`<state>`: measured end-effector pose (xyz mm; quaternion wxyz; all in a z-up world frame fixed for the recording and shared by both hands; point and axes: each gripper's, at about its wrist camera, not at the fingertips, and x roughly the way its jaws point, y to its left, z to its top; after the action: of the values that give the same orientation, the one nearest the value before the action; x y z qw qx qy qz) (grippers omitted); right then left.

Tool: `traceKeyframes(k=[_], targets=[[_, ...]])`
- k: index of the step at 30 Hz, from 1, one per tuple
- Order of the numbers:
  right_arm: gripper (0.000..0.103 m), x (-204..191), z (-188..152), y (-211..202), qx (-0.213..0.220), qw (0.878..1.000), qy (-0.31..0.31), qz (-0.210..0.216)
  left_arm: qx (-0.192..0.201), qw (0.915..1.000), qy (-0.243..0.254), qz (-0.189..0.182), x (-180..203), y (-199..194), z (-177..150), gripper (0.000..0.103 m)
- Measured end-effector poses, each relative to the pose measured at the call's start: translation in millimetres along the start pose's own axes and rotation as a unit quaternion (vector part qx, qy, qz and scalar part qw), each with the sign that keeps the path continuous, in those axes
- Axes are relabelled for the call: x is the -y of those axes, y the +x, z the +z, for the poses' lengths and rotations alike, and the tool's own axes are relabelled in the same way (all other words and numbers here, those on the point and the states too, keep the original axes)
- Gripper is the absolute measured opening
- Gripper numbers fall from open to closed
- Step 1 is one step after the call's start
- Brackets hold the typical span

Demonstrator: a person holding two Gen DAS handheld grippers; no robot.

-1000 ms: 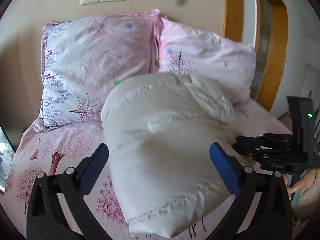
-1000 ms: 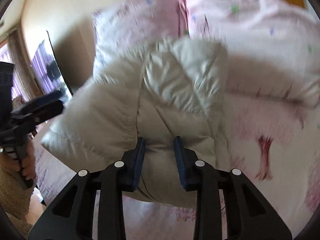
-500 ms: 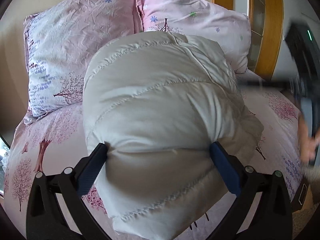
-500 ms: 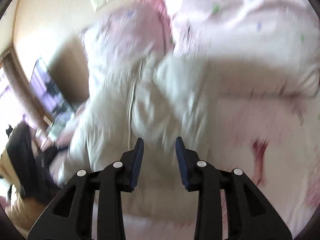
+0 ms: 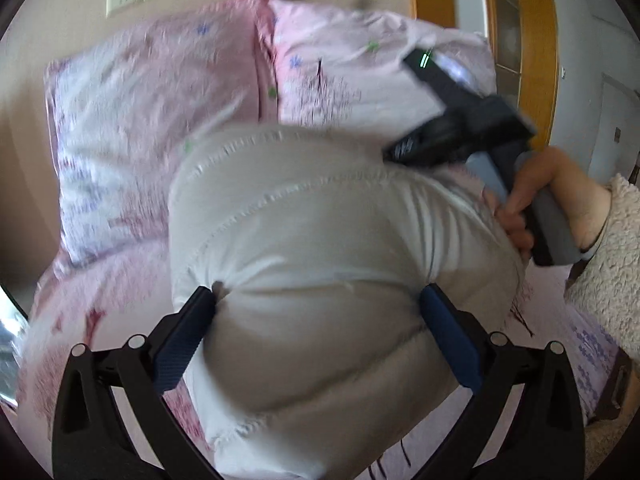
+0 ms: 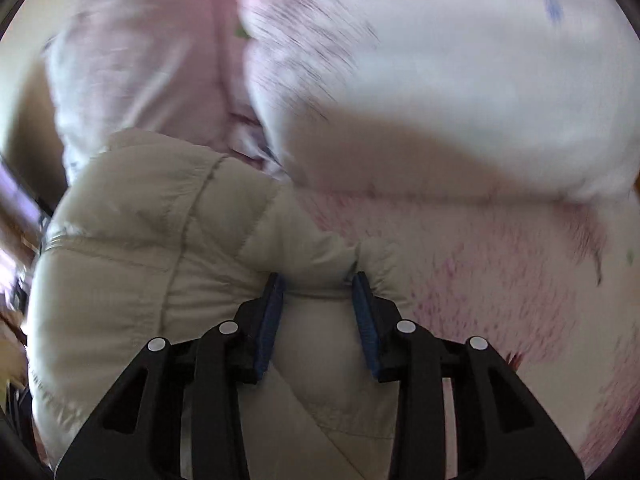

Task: Fold large clothes
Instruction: 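Lower the rolled jacket onto the bed by the pillows and open both grippers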

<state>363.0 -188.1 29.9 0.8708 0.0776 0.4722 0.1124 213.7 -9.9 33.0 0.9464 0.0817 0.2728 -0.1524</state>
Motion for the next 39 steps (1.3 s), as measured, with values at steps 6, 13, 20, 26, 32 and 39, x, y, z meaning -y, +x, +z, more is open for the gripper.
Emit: traceKeyframes(k=[6,13,20,26,32,39], targets=[[0.036,16,4,2,-0.024,0.999,0.022,0.012,0.029,0.9989,-0.017,0.032,-2,-20,7,0.101],[0.064,10,-34,-77,0.095,0.995,0.008,0.035,0.029,0.9912,-0.091,0.091,-54,-53,-12,0.101],[0.083,-5,-111,-134,0.212,0.975,-0.03,0.054,-0.003,0.9851,-0.121,0.122,-66,-55,-26,0.101],[0.079,-4,-137,-129,0.205,0.977,-0.026,0.05,-0.004,0.9846,-0.116,0.13,-55,-61,-33,0.101],[0.077,-12,-148,-94,0.149,0.988,-0.048,-0.007,-0.004,0.9841,-0.112,0.138,-48,-65,-37,0.101],[0.091,22,-145,-47,0.052,0.997,0.036,0.04,-0.004,0.9838,-0.129,0.125,-51,-72,-43,0.101]])
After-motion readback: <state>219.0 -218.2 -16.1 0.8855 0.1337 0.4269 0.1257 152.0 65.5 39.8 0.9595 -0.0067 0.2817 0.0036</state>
